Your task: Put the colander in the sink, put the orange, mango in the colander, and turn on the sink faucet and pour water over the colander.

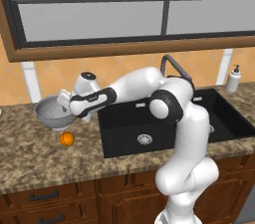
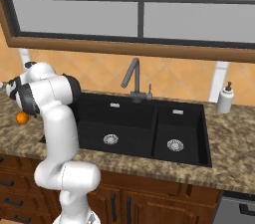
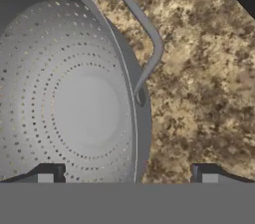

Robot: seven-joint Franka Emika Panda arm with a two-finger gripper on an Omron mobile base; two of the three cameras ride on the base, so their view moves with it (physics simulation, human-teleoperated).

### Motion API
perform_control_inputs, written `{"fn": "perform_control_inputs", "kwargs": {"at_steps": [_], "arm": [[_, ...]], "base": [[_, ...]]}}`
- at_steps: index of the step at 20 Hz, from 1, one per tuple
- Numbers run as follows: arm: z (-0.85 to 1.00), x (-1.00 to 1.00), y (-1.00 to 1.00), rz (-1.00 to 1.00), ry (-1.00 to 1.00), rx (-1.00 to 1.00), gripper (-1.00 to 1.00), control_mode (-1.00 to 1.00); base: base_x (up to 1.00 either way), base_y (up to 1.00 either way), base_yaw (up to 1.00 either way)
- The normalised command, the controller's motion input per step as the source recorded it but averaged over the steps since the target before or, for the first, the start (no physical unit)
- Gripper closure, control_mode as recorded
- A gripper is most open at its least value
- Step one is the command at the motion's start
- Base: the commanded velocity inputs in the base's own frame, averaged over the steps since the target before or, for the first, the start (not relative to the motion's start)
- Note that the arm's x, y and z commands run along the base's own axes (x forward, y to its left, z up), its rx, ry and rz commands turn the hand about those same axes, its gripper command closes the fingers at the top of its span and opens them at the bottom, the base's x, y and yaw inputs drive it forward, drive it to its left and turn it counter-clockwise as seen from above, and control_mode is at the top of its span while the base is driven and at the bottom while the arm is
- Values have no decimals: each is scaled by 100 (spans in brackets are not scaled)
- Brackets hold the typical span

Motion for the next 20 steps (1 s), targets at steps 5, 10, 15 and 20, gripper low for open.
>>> {"fn": "perform_control_inputs", "kwargs": {"at_steps": [5,10,15,20], "arm": [[-34,3,5,0,1,-10,-100,-100],[-28,9,0,0,0,-6,-100,-100],[-18,-12,-5,-1,0,-3,100,-100],[0,-40,-35,-6,-10,1,100,-100]], "base": [[0,0,0],[0,0,0],[0,0,0],[0,0,0]]}}
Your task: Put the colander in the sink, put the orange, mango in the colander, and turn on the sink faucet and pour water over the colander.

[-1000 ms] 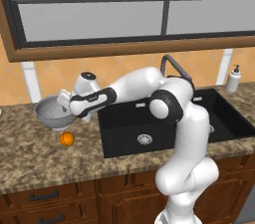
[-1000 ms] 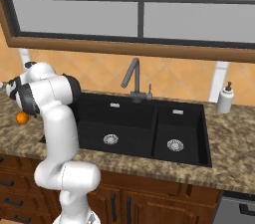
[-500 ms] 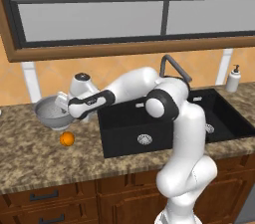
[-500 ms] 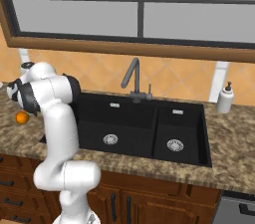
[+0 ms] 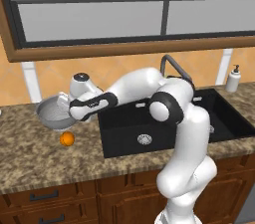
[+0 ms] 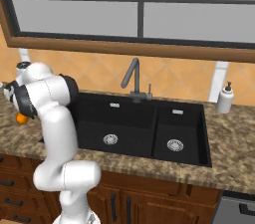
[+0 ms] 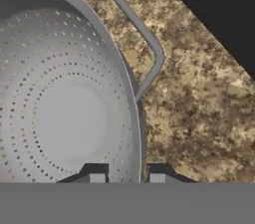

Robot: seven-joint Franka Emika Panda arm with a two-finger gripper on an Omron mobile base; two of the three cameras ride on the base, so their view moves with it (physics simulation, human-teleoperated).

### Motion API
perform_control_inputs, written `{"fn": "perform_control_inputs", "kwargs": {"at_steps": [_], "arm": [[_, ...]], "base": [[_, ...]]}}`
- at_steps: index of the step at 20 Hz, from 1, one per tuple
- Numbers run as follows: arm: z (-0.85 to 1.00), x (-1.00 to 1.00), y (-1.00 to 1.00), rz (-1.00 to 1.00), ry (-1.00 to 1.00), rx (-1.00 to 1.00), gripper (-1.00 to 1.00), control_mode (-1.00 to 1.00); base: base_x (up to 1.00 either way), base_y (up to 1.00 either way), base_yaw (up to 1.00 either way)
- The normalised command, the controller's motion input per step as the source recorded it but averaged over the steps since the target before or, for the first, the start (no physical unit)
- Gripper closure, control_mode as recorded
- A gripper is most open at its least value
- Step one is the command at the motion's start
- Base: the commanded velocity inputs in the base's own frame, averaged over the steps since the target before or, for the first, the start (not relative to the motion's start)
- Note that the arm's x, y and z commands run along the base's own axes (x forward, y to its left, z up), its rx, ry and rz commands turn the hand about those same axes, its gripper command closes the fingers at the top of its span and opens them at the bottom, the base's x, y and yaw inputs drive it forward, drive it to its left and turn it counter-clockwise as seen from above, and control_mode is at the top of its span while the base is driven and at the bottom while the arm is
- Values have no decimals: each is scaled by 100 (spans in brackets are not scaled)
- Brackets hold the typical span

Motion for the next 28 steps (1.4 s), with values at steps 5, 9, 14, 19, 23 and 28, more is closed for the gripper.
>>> {"fn": "perform_control_inputs", "kwargs": {"at_steps": [5,9,14,19,23,28], "arm": [[12,-32,-38,-15,-17,0,100,-100],[44,-36,-45,-19,-22,7,100,-100],[38,-25,-54,-28,-5,8,100,-100],[52,-28,-52,-26,0,15,100,-100],[56,-37,-43,-18,4,20,100,-100],[55,-39,-34,-6,18,10,100,-100]], "base": [[0,0,0],[0,0,0],[0,0,0],[0,0,0],[0,0,0],[0,0,0]]}}
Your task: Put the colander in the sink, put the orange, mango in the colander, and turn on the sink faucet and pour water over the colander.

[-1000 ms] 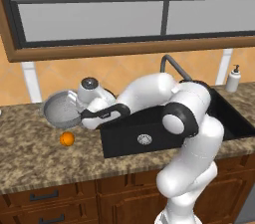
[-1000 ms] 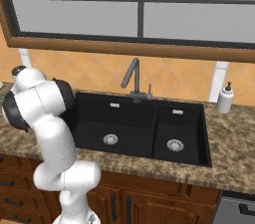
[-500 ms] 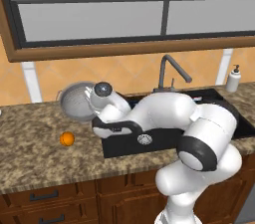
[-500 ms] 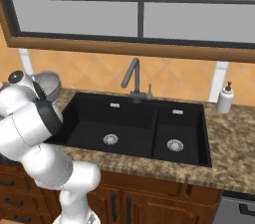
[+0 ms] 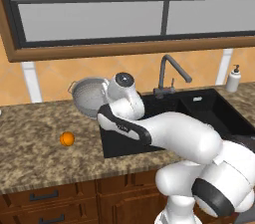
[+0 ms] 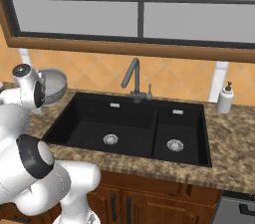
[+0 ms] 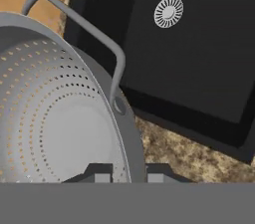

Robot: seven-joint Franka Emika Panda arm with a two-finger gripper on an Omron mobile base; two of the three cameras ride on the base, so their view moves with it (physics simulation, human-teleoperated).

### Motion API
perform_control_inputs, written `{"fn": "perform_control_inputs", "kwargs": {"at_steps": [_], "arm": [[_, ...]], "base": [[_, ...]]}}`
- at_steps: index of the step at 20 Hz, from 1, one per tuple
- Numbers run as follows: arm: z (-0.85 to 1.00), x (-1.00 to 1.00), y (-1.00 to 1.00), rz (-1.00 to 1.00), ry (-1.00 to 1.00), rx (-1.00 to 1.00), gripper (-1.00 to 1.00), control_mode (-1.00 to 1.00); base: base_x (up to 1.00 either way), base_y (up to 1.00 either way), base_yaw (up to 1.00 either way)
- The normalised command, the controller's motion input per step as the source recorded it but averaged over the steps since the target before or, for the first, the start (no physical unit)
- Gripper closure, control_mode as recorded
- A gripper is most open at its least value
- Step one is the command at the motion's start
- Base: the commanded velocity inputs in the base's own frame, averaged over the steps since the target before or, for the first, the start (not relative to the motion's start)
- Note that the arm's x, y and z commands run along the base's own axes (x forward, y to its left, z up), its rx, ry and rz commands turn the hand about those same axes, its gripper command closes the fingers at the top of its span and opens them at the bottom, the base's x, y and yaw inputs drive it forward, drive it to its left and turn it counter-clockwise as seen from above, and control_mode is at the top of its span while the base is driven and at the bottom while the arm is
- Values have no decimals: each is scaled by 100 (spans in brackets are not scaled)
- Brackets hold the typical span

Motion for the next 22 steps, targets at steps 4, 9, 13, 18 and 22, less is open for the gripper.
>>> {"fn": "perform_control_inputs", "kwargs": {"at_steps": [4,9,13,18,22], "arm": [[41,-46,-45,0,12,2,100,-100],[27,-43,-28,0,15,0,100,-100],[18,-45,-24,0,13,0,100,-100],[14,-45,-28,0,10,0,100,-100],[12,-38,-50,0,5,0,100,-100]], "base": [[0,0,0],[0,0,0],[0,0,0],[0,0,0],[0,0,0]]}}
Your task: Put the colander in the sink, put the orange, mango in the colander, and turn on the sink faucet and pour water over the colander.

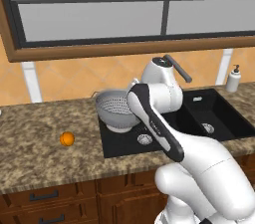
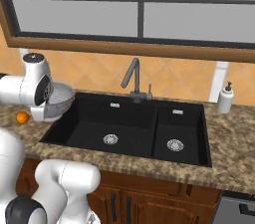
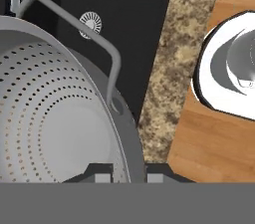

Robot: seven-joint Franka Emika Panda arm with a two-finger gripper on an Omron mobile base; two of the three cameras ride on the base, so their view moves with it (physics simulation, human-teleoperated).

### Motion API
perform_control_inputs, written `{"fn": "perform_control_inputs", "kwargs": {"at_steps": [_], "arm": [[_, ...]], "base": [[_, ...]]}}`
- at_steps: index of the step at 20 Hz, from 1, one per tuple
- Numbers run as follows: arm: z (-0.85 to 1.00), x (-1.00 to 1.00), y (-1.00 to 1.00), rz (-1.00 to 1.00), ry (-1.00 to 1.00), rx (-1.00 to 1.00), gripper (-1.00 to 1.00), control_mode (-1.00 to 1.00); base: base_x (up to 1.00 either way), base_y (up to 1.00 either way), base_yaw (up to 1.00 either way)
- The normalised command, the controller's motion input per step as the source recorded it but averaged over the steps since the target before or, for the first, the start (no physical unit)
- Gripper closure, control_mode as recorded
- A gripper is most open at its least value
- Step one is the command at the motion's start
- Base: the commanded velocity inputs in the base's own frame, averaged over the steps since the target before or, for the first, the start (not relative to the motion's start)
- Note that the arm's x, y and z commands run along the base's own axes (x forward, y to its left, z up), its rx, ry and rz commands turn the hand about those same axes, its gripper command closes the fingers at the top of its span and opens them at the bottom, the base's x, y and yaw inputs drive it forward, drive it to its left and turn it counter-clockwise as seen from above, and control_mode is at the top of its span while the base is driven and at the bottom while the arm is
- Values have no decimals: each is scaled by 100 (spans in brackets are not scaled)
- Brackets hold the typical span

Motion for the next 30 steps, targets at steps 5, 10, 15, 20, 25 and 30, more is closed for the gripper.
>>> {"fn": "perform_control_inputs", "kwargs": {"at_steps": [5,10,15,20,25,30], "arm": [[2,-23,-66,-4,0,-4,100,-100],[0,0,-57,-15,1,-16,100,-100],[-3,21,-56,-23,15,-17,100,-100],[-13,38,-49,-20,20,-7,100,-100],[-44,46,-15,-13,5,-12,100,-100],[-46,61,1,-9,-2,-13,100,-100]], "base": [[0,0,0],[0,0,0],[0,0,0],[0,0,0],[0,0,0],[0,0,0]]}}
